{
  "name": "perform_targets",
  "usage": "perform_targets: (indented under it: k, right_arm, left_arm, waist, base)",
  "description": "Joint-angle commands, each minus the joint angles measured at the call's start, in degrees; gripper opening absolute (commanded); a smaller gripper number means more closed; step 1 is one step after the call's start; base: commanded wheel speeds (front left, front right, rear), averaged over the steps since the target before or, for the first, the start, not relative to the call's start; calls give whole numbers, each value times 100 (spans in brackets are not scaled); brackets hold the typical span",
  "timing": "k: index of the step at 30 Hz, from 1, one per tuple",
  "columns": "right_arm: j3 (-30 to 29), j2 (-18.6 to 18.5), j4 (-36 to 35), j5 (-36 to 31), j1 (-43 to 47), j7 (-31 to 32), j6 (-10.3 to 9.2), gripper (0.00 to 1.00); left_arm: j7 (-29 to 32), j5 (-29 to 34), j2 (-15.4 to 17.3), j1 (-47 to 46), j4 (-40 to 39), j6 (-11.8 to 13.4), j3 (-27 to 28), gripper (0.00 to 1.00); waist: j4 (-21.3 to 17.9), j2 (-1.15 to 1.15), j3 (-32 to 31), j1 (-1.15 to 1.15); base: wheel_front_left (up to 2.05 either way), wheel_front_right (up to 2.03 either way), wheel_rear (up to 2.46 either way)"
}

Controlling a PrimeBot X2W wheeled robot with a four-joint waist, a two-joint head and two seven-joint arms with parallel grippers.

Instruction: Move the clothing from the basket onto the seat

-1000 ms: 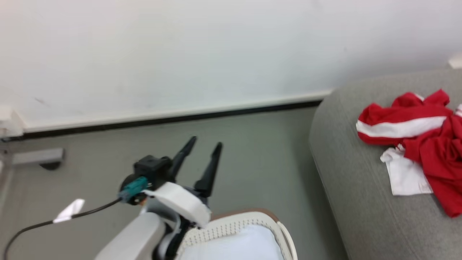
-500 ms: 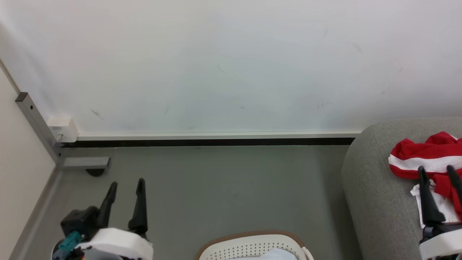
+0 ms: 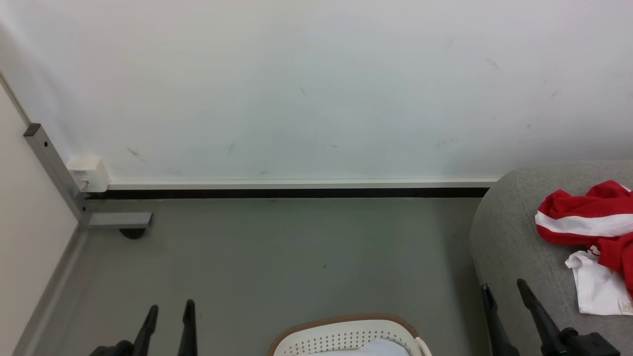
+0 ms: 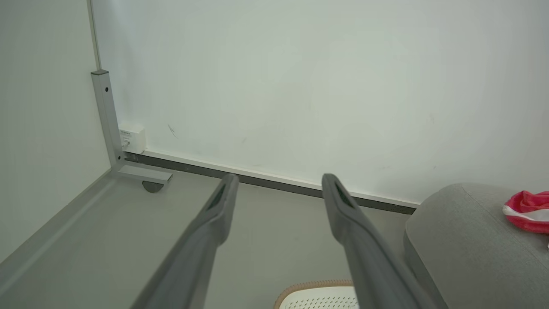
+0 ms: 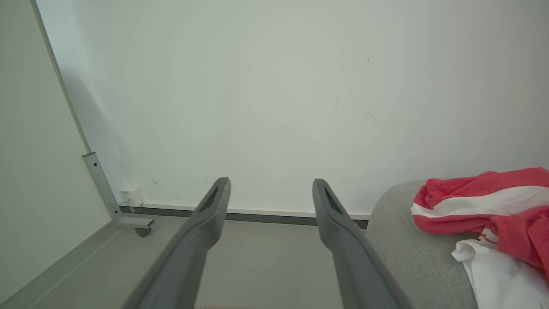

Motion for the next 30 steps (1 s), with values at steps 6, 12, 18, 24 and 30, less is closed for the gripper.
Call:
perform_targets:
  k: [6,12,18,24,30]
  right_arm:
    - [57,169,-41,-111,123,-16,-13,100]
    - [62,209,-16,-160,30,-17,-13,100]
    - [89,237,33,-153,35,-17,-13,100]
    - [141,254,96,-126,48,0,0,0]
    - [108,251,221,178,141,73,1,0]
  left_arm:
    - [-2,398,-236,68,132,-311,347,100]
    - [-2,581,-307,-8,188,-436,491,100]
    - [-2,615,-328,-41,235,-485,570,100]
    - [0,587,-347,-22,292,-501,564,0]
    - [129,308,-385,-8,498,-498,614,0]
  waist:
    - [4,0,1,0]
    - [16,0,-10,0]
    - [26,0,-16,0]
    - [22,0,-26,0]
    - [28,0,-16,0]
  base:
    - [0,0,0]
    - [0,0,0]
    - [0,0,0]
    - [0,0,0]
    - [0,0,0]
